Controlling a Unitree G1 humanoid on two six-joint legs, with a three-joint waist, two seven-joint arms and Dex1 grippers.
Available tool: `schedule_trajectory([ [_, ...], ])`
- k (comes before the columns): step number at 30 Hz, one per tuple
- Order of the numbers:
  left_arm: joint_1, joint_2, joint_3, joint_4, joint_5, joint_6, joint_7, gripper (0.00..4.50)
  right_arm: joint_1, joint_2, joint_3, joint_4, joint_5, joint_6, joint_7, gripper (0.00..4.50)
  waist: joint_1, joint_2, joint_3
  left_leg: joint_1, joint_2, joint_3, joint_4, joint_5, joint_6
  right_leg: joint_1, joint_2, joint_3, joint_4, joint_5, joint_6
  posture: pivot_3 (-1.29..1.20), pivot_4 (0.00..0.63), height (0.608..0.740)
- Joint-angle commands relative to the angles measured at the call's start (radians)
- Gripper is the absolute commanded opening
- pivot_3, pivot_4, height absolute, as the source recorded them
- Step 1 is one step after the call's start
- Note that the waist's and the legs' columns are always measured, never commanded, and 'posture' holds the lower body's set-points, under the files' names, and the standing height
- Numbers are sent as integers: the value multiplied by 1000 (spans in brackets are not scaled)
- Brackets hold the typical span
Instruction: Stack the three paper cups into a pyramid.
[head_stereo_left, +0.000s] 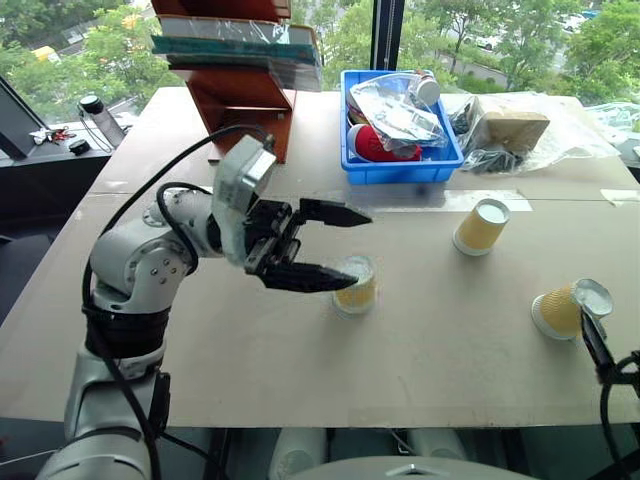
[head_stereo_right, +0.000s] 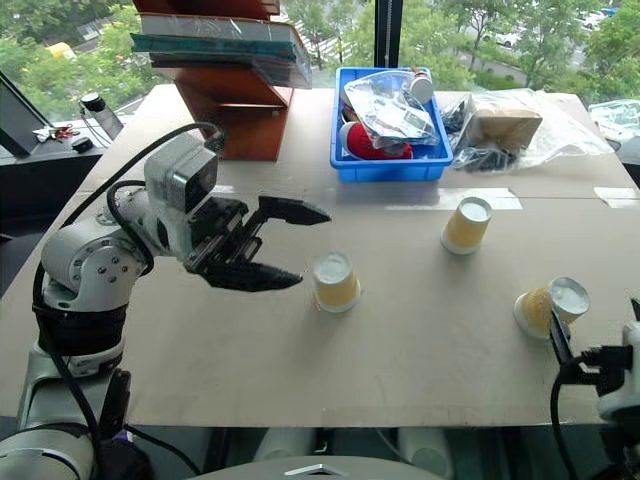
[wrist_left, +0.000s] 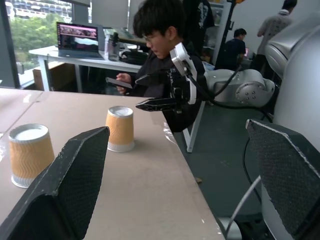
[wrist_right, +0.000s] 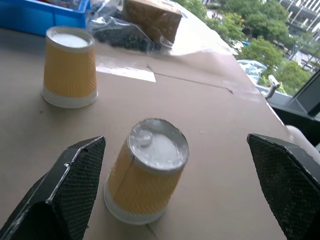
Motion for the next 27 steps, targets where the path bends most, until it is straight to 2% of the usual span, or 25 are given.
schedule_trajectory([
  [1,19,19,-18,-59,13,-37,-34,4493,-35,8,51,-17,59,26,-20,4500,-3,0,0,1,2,2,1,0,0,0,0,2,0,0,0,0,150,740],
  [7,36,49,-3,-56,22,-56,-44,4493,-150,-7,88,-4,85,140,-130,4500,4,0,0,1,2,1,3,0,0,1,0,2,1,0,-1,0,150,740],
  [16,72,66,7,-87,10,-63,-20,4493,-291,-72,56,103,98,279,-211,4500,3,0,0,-1,-1,1,1,0,0,0,1,2,0,1,2,0,150,740],
  [27,118,76,17,-100,22,-99,-14,4493,-331,-83,59,185,127,274,-188,4500,1,0,0,-1,-1,0,1,0,0,0,1,2,0,1,2,0,150,740],
])
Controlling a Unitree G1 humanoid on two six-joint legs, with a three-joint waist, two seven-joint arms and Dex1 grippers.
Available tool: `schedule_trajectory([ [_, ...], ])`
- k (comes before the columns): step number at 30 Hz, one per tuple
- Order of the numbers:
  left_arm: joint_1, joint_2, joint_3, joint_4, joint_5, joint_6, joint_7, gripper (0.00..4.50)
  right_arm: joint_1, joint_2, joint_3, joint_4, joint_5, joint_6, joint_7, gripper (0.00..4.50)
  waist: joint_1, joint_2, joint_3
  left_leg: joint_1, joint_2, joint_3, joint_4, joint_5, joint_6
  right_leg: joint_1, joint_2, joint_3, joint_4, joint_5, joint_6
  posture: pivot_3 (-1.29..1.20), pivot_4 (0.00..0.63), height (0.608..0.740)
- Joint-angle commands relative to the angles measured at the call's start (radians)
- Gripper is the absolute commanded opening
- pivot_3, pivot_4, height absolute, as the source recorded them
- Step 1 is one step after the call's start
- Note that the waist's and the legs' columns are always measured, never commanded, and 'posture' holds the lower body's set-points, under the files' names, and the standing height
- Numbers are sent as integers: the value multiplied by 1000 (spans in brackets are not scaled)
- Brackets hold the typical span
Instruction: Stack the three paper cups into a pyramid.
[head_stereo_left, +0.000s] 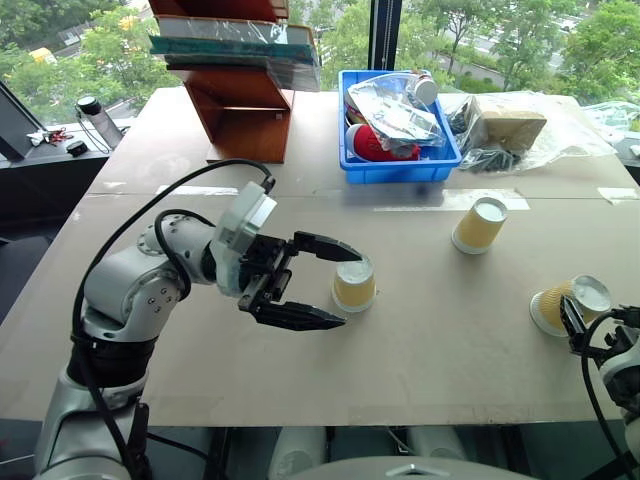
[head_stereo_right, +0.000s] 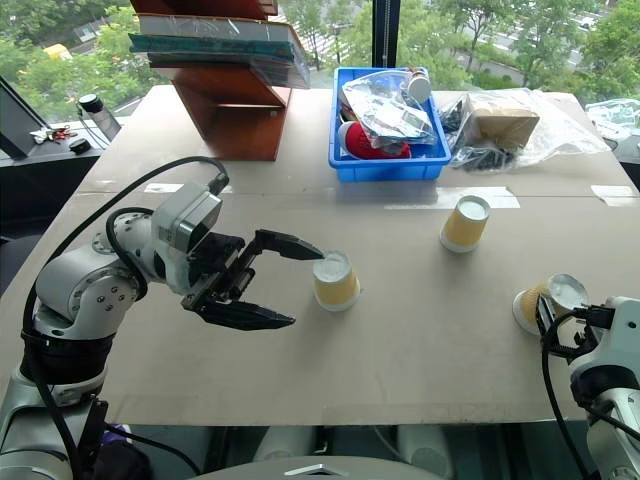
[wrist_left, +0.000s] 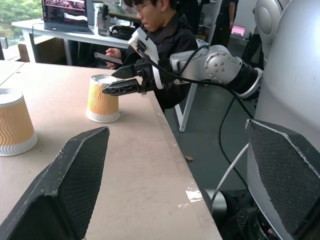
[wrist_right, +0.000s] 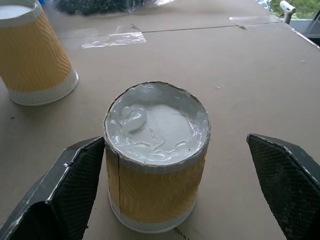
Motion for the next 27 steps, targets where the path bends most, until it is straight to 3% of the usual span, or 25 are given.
schedule_trajectory([
  [1,28,24,44,-45,-5,-27,-1,4493,-20,-2,-12,4,21,-10,3,4500,-2,0,0,0,0,0,0,0,0,0,0,0,0,0,0,0,150,740],
  [4,49,38,66,-70,-22,-25,7,4493,-29,-8,-13,15,14,-13,-1,4500,-1,0,0,0,0,0,0,0,0,0,0,0,0,0,0,0,150,740],
  [5,56,43,75,-82,-32,-20,11,4500,-31,-9,-13,18,14,-13,-1,4250,-1,0,0,0,0,0,0,0,0,0,0,0,0,0,0,0,150,740],
  [10,100,64,135,-162,-94,5,56,4500,-25,-41,-13,44,5,-39,46,2209,0,0,0,0,2,0,0,0,0,0,-1,0,0,0,0,0,150,740],
  [14,122,55,163,-204,-139,27,137,4500,-17,-71,-20,41,16,-83,111,2209,0,1,1,0,2,0,0,0,0,0,0,0,0,0,0,0,150,740],
  [18,114,-1,194,-222,-227,74,333,4500,-12,-179,86,-67,42,-141,284,2209,-2,1,1,0,3,0,0,0,0,0,0,1,0,0,1,0,150,740],
  [24,117,-23,200,-118,-108,-10,363,4500,-225,-286,284,-72,78,-78,330,2209,-4,1,1,2,2,1,0,0,0,0,2,1,1,1,0,0,150,740],
  [27,130,39,200,-5,-48,-31,274,4500,-365,-301,393,0,57,-58,335,2209,-1,-1,2,1,1,-1,0,0,0,0,2,0,0,1,0,0,150,740],
])
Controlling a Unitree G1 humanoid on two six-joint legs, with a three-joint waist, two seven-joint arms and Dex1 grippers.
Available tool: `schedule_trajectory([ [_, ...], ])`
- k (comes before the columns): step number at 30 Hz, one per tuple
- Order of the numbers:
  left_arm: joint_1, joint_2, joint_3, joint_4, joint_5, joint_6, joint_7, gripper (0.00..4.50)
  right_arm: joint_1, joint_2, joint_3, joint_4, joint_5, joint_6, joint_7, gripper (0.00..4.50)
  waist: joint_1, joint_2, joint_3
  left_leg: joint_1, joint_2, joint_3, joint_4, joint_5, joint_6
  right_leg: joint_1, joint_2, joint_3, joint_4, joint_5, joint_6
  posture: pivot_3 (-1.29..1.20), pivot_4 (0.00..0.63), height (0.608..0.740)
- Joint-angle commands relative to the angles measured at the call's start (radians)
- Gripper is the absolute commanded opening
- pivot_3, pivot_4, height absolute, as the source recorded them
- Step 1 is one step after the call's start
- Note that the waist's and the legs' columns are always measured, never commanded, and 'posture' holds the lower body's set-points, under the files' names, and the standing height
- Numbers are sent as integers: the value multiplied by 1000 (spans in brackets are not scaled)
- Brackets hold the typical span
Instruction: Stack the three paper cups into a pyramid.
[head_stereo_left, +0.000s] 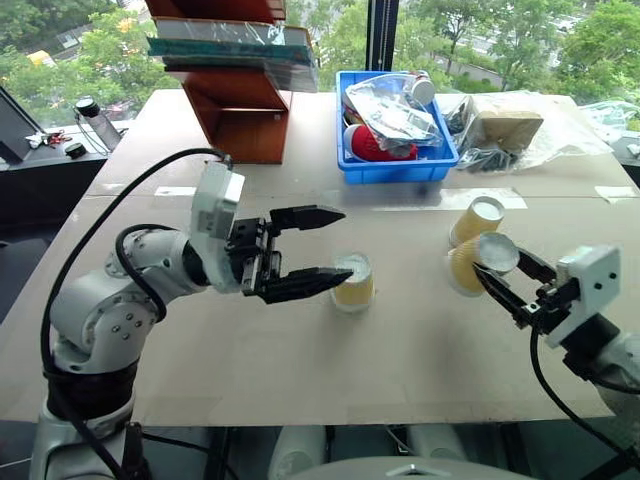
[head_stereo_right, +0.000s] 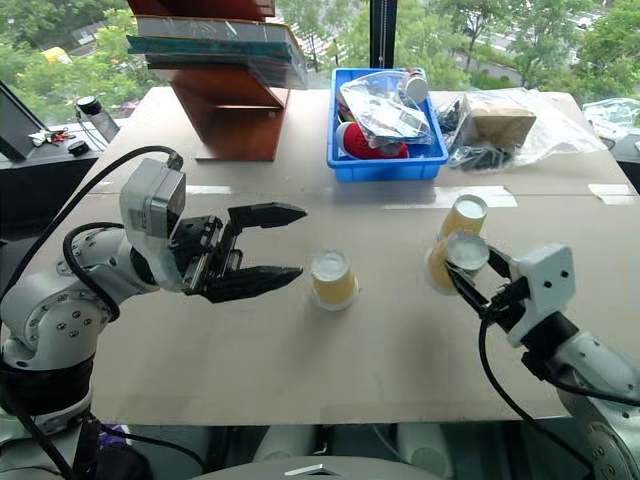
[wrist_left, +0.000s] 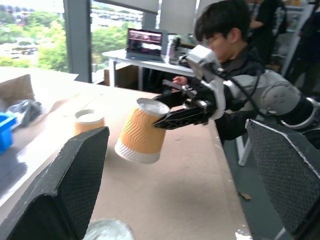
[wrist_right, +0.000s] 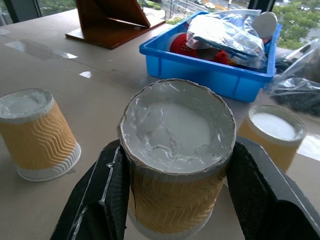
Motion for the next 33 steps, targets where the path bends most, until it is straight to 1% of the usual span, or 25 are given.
schedule_trajectory([
  [1,3,66,23,108,51,-26,-93,4500,-116,-16,94,56,-20,10,16,2209,-1,0,0,0,0,0,0,0,0,0,0,0,0,0,0,0,150,740],
  [4,43,128,19,127,89,-42,-171,4500,-171,-32,171,114,-44,27,43,2209,0,0,1,-1,-1,0,0,0,0,0,-1,0,-1,0,0,0,150,740],
  [7,75,141,31,100,64,-16,-171,4500,-184,-43,206,133,-46,34,63,2209,3,-1,1,-3,-1,0,-1,0,0,-1,-3,-1,-3,0,0,0,150,740],
  [10,142,168,32,78,117,-81,-234,4500,-193,-38,231,141,-46,38,72,2209,1,-1,1,-4,0,0,-2,-1,1,-1,-4,-2,-4,-1,1,0,150,740],
  [20,240,174,88,99,150,-129,-261,4500,-208,-36,273,135,-13,64,107,2209,0,-1,2,-2,1,-1,-2,-1,1,-1,-4,-2,-2,-1,1,0,150,740],
  [25,259,174,86,123,178,-166,-291,4500,-210,-38,312,141,-52,55,109,2209,0,-1,1,-2,1,-1,-2,-1,1,-1,-4,-2,-2,-1,1,0,150,740],
  [29,274,170,81,143,200,-202,-322,4500,-210,-13,352,152,-104,38,76,2209,0,-1,2,-2,1,-1,-2,-1,1,-1,-4,-2,-2,-1,1,0,150,740],
  [33,277,167,78,152,206,-217,-335,4500,-204,0,366,153,-127,31,73,2209,0,-1,2,-2,1,-1,-2,-1,1,-1,-4,-2,-2,-1,1,0,150,740],
])
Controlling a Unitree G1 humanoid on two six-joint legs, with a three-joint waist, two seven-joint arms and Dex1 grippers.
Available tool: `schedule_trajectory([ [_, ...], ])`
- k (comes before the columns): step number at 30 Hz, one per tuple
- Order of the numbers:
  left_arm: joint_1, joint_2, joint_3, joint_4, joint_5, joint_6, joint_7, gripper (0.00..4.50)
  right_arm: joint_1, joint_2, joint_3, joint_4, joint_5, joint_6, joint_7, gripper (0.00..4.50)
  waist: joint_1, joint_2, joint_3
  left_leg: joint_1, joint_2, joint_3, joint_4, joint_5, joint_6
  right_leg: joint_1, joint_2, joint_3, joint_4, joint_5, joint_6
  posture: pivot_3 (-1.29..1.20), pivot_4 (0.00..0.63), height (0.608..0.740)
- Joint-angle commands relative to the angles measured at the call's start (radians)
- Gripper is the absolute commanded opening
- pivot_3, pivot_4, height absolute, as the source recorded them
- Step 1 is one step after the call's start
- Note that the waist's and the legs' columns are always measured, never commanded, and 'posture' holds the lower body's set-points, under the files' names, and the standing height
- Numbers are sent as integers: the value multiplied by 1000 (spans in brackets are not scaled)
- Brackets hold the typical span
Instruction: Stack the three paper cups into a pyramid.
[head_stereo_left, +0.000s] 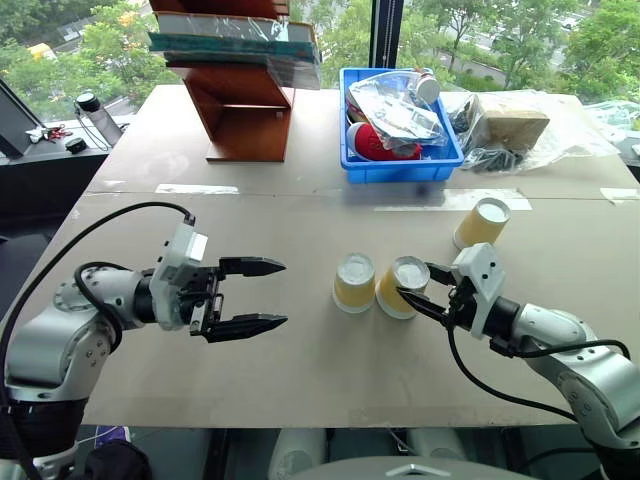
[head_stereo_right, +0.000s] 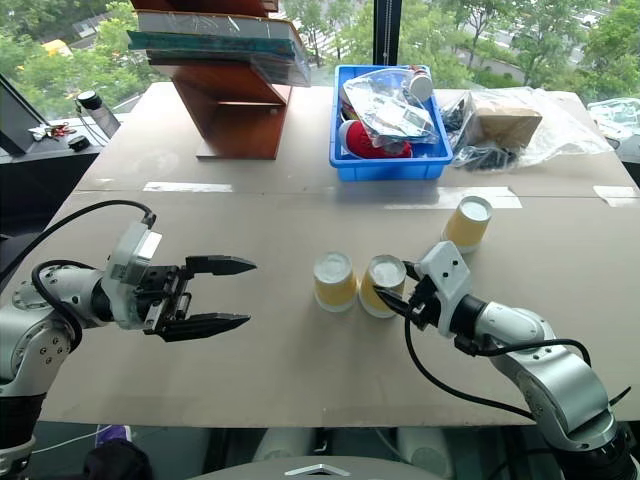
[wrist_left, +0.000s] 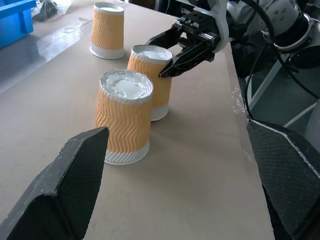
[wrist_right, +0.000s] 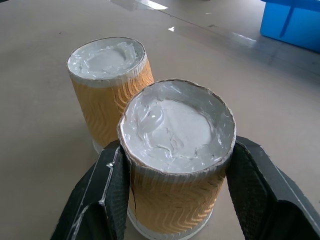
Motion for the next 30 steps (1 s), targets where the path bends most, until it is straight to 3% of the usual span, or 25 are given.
schedule_trajectory([
  [1,1,4,23,5,5,-34,-22,4500,-3,11,7,-21,-21,-26,-5,2209,0,0,0,0,0,0,0,0,0,0,0,0,0,0,0,0,150,740],
  [8,7,-2,19,16,12,-53,-33,4500,-2,17,18,-7,-41,-33,12,2209,-1,0,0,0,0,0,0,0,0,0,0,0,0,0,0,0,150,740],
  [14,20,-10,23,17,14,-61,-35,4500,-7,6,7,-9,-44,-49,40,4370,0,0,0,0,0,0,0,0,0,0,0,0,0,0,0,0,150,740],
  [18,21,-17,20,19,12,-66,-32,4500,-5,-13,-32,-39,-22,-61,63,4370,0,0,0,0,0,0,0,0,0,0,0,0,0,0,0,0,150,740],
  [24,-3,-46,15,-2,-13,-46,0,4500,-38,-40,-303,-129,243,4,65,4370,2,0,0,0,1,0,0,0,0,0,0,0,0,0,0,0,150,740],
  [30,-78,-84,5,-37,-61,5,75,4500,-126,-141,-387,37,112,40,-36,4370,2,-1,0,0,0,0,1,0,0,0,0,0,0,0,0,0,150,740],
])
